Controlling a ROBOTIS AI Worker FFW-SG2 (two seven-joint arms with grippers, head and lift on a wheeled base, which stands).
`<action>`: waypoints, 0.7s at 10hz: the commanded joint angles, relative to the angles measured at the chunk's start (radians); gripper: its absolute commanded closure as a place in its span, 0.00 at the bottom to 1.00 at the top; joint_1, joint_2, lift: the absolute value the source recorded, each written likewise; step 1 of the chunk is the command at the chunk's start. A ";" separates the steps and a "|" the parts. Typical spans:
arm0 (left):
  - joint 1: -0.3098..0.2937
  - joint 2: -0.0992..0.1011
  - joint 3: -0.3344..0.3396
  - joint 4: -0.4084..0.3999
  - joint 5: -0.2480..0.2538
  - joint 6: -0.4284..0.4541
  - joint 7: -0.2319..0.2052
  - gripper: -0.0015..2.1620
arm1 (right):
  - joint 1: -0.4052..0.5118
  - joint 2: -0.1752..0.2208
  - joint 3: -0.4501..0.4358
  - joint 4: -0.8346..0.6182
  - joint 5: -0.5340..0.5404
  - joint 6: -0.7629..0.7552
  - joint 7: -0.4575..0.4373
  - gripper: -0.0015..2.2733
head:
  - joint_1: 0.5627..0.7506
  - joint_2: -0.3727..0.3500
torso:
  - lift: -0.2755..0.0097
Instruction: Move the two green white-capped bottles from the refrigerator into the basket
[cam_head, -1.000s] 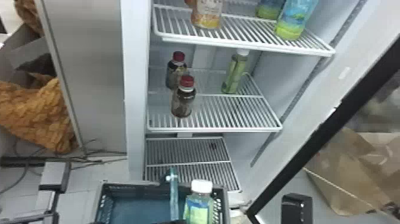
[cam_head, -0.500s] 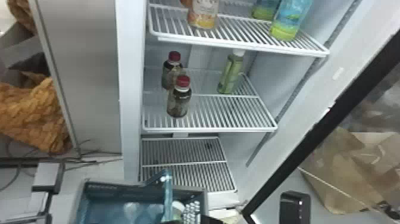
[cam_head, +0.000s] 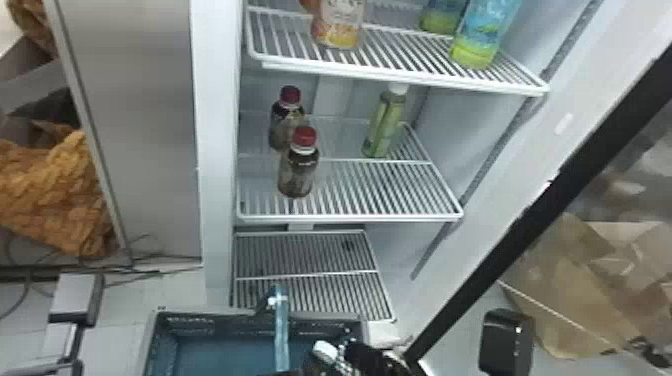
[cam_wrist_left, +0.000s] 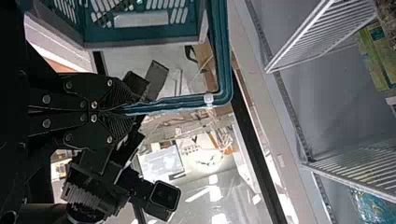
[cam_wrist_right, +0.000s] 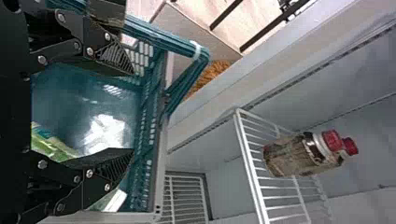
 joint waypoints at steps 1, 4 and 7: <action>0.000 0.000 0.000 0.001 0.001 0.000 0.000 0.53 | -0.008 0.003 -0.014 0.000 0.027 -0.042 0.000 0.23 | 0.70 0.08 | 0.04; 0.002 -0.001 0.004 -0.002 -0.001 0.000 0.000 0.53 | -0.040 0.021 -0.072 0.002 0.094 -0.128 0.000 0.23 | 0.70 0.03 | 0.04; 0.007 -0.001 0.008 -0.002 0.001 -0.002 0.000 0.53 | -0.104 0.041 -0.120 0.059 0.130 -0.246 0.001 0.22 | 0.70 0.03 | 0.04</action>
